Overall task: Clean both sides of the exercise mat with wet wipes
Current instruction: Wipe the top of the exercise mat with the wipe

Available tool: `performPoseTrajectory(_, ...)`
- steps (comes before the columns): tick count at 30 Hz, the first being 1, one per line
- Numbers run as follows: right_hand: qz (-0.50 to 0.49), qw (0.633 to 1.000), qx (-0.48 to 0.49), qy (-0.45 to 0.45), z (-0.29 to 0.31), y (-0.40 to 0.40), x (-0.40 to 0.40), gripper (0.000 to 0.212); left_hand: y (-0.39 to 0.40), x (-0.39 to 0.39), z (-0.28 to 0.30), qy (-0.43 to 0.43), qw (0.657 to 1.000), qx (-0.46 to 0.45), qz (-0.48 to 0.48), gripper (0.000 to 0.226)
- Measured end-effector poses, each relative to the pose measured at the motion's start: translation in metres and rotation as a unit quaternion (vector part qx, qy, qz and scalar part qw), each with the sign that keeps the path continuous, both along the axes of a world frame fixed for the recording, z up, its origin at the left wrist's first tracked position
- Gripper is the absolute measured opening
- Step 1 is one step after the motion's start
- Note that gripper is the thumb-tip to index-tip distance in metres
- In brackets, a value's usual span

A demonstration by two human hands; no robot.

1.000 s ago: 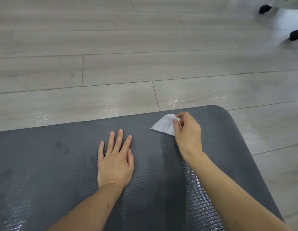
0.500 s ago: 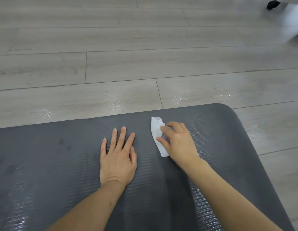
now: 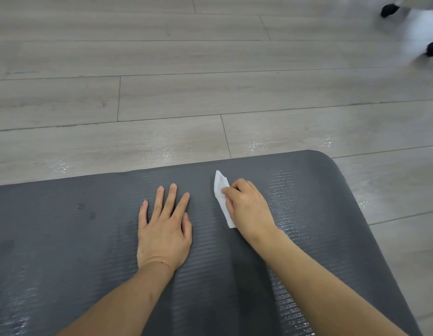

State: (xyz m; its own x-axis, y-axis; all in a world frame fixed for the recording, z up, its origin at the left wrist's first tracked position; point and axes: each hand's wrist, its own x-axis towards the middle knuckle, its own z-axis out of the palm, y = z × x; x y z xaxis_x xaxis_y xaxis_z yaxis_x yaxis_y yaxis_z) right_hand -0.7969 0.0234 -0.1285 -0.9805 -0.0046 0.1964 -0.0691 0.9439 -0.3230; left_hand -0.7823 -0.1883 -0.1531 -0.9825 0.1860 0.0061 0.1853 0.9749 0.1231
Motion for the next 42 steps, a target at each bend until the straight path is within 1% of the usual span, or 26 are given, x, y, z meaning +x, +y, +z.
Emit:
performPoseTrajectory(1, -0.010, 1.000, -0.019, 0.000, 0.000, -0.003, 0.001, 0.006, 0.000, 0.000, 0.000, -0.001, 1.000, 0.000, 0.000, 0.057)
performPoseTrajectory(3, -0.031, 0.998, -0.045, -0.015, 0.002, -0.014, 0.009, 0.021, 0.001, 0.001, 0.002, -0.003, 1.000, 0.001, 0.000, 0.057)
performPoseTrajectory(4, -0.035, 0.998, -0.039, -0.021, 0.002, -0.019, 0.014, 0.025, 0.001, 0.001, 0.002, -0.004, 1.000, 0.001, 0.000, 0.057)
performPoseTrajectory(5, -0.036, 0.998, -0.034, -0.025, 0.002, -0.023, 0.016, 0.024, 0.001, 0.001, 0.002, -0.004, 1.000, 0.001, 0.000, 0.057)
performPoseTrajectory(7, -0.051, 0.997, -0.048, -0.027, 0.000, -0.023, 0.016, 0.012, 0.000, 0.000, 0.003, -0.006, 1.000, 0.001, 0.001, 0.058)
performPoseTrajectory(8, -0.060, 0.996, -0.053, -0.031, 0.000, -0.022, 0.014, 0.009, 0.000, 0.000, 0.003, -0.006, 1.000, 0.002, 0.001, 0.058)
performPoseTrajectory(12, -0.058, 0.996, -0.041, -0.051, 0.000, -0.018, 0.011, 0.029, 0.000, -0.001, 0.003, -0.010, 1.000, 0.005, 0.001, 0.059)
performPoseTrajectory(15, -0.053, 0.997, -0.019, -0.043, 0.005, -0.005, 0.004, 0.024, 0.000, 0.000, 0.003, -0.013, 1.000, 0.000, -0.001, 0.059)
performPoseTrajectory(19, -0.178, 0.984, -0.023, -0.011, 0.009, 0.035, -0.010, 0.018, 0.001, 0.000, 0.003, -0.011, 1.000, 0.001, 0.000, 0.059)
performPoseTrajectory(20, -0.189, 0.982, -0.020, -0.011, 0.009, 0.039, -0.009, 0.018, 0.001, 0.000, 0.003, -0.010, 1.000, 0.000, -0.001, 0.059)
performPoseTrajectory(23, -0.175, 0.984, -0.031, -0.024, 0.004, 0.037, -0.005, 0.013, 0.001, 0.000, 0.003, -0.013, 1.000, -0.001, -0.002, 0.059)
performPoseTrajectory(25, -0.163, 0.985, -0.025, -0.043, 0.001, 0.034, -0.003, 0.014, 0.000, 0.001, 0.003, -0.015, 1.000, -0.002, -0.002, 0.059)
performPoseTrajectory(28, -0.144, 0.989, -0.008, -0.027, 0.005, 0.012, -0.017, 0.014, 0.000, 0.000, 0.002, -0.015, 1.000, 0.000, -0.002, 0.058)
performPoseTrajectory(29, -0.125, 0.992, -0.019, -0.024, 0.008, -0.002, -0.025, 0.016, 0.000, 0.000, 0.001, -0.014, 1.000, 0.002, -0.002, 0.058)
performPoseTrajectory(30, -0.074, 0.995, -0.062, -0.024, 0.009, -0.020, -0.033, 0.017, 0.000, 0.000, 0.001, -0.013, 1.000, 0.003, -0.003, 0.058)
performPoseTrajectory(31, -0.018, 0.995, -0.086, -0.045, 0.010, -0.040, -0.037, 0.019, 0.000, 0.000, 0.001, -0.014, 1.000, 0.003, -0.003, 0.058)
performPoseTrajectory(32, 0.020, 0.995, -0.079, -0.066, 0.009, -0.049, -0.039, 0.023, 0.000, 0.000, 0.001, -0.015, 1.000, 0.001, -0.004, 0.058)
performPoseTrajectory(33, 0.049, 0.996, -0.042, -0.056, 0.009, -0.045, -0.041, 0.026, -0.001, 0.001, 0.001, -0.014, 1.000, -0.003, -0.004, 0.059)
performPoseTrajectory(35, 0.054, 0.998, -0.011, -0.023, 0.003, -0.008, -0.041, 0.023, -0.002, 0.002, 0.000, -0.009, 1.000, -0.007, -0.003, 0.059)
performPoseTrajectory(37, -0.051, 0.998, 0.036, -0.007, 0.007, 0.066, -0.036, 0.009, -0.002, 0.002, -0.001, -0.005, 1.000, -0.008, -0.002, 0.058)
performPoseTrajectory(39, -0.193, 0.977, 0.086, -0.039, 0.017, 0.141, -0.033, 0.016, -0.001, 0.001, -0.002, -0.002, 1.000, -0.012, -0.002, 0.058)
performPoseTrajectory(40, -0.264, 0.959, 0.077, -0.064, 0.022, 0.169, -0.031, 0.016, 0.000, 0.001, -0.003, -0.001, 1.000, -0.014, -0.002, 0.058)
performPoseTrajectory(41, -0.300, 0.949, 0.059, -0.077, 0.026, 0.183, -0.032, 0.020, 0.000, 0.001, -0.003, 0.000, 1.000, -0.014, -0.002, 0.058)
performPoseTrajectory(42, -0.317, 0.945, 0.032, -0.068, 0.024, 0.183, -0.036, 0.024, 0.000, 0.000, -0.003, 0.000, 1.000, -0.014, -0.002, 0.058)
